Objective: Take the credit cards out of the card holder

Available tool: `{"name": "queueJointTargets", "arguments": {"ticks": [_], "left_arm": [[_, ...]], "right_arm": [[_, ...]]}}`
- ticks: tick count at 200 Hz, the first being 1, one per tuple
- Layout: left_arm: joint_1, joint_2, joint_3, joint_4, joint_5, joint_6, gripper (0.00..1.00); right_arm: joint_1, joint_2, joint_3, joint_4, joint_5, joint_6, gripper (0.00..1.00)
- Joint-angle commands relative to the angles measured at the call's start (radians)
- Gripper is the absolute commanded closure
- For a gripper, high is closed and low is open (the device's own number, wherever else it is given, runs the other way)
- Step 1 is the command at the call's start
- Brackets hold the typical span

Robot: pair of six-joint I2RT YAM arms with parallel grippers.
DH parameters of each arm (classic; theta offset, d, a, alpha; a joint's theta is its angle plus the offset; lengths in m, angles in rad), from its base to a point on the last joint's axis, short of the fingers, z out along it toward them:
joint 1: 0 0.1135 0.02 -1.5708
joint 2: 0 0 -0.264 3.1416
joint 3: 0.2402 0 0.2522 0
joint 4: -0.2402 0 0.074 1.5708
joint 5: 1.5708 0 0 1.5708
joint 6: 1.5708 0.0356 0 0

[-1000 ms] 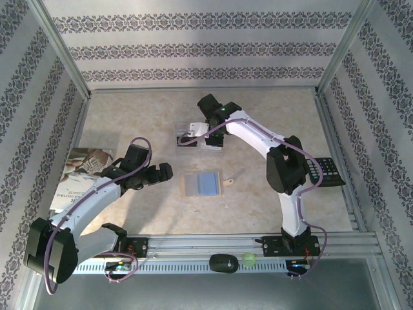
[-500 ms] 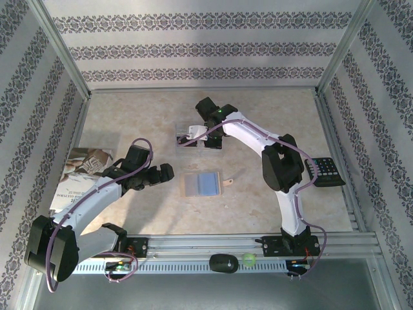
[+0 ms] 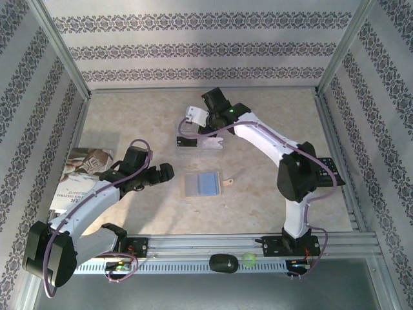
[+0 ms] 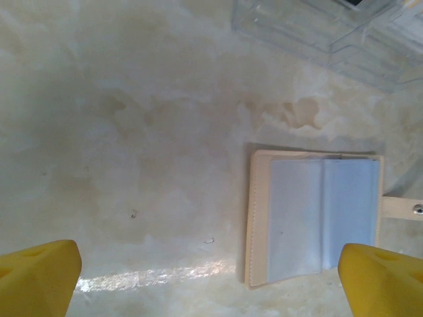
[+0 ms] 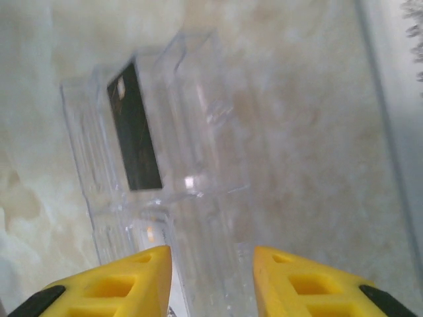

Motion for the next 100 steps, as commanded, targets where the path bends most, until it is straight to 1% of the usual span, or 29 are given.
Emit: {"name": "queueJointTargets", "arguments": {"ticks": [1, 6, 13, 21, 29, 31, 33, 34, 36, 46, 62, 74, 83, 100], "left_arm": [[0.017, -0.031, -0.013, 0.084, -0.027, -0.017, 0.0], [0.017, -0.034, -0.013, 0.102, -0.032, -0.017, 0.0], [0.017, -0.037, -0.013, 0.127, -0.043, -0.016, 0.0], [0.018, -0.042, -0.011, 0.15, -0.068, -0.013, 0.0], [0.019, -0.046, -0.007, 0.173, -0.093, -0.004, 0.0], [0.018, -0.048, -0.006, 0.179, -0.098, 0.0, 0.0], [0.018, -0.05, -0.005, 0.185, -0.103, 0.005, 0.0], [0.018, -0.051, -0.005, 0.188, -0.105, 0.007, 0.0], [0.018, -0.051, -0.004, 0.199, -0.111, 0.011, 0.0], [0.018, -0.06, 0.005, 0.222, -0.16, 0.025, 0.0], [0.018, -0.069, 0.011, 0.284, -0.233, 0.059, 0.0], [0.021, -0.063, 0.025, 0.314, -0.3, 0.063, 0.0], [0.021, -0.052, 0.031, 0.353, -0.341, 0.093, 0.0], [0.022, -0.019, 0.045, 0.397, -0.494, 0.168, 0.0]], "right_arm": [[-0.002, -0.115, -0.1, 0.174, -0.078, 0.245, 0.6], [0.0, -0.143, -0.144, 0.226, -0.074, 0.308, 0.59], [0.002, -0.186, -0.216, 0.315, -0.053, 0.402, 0.55], [-0.001, -0.236, -0.3, 0.402, -0.072, 0.494, 0.51], [-0.001, -0.285, -0.377, 0.472, -0.086, 0.576, 0.31], [0.001, -0.297, -0.399, 0.49, -0.08, 0.595, 0.24], [0.002, -0.308, -0.418, 0.508, -0.071, 0.616, 0.11], [0.003, -0.314, -0.427, 0.516, -0.065, 0.627, 0.06], [0.003, -0.325, -0.445, 0.531, -0.054, 0.648, 0.03], [0.003, -0.375, -0.527, 0.602, 0.002, 0.737, 0.02], [0.001, -0.449, -0.625, 0.65, 0.129, 0.862, 0.02], [-0.001, -0.491, -0.674, 0.649, 0.199, 0.906, 0.02], [-0.001, -0.528, -0.705, 0.633, 0.257, 0.941, 0.02], [-0.009, -0.592, -0.768, 0.631, 0.329, 0.988, 0.02]]}}
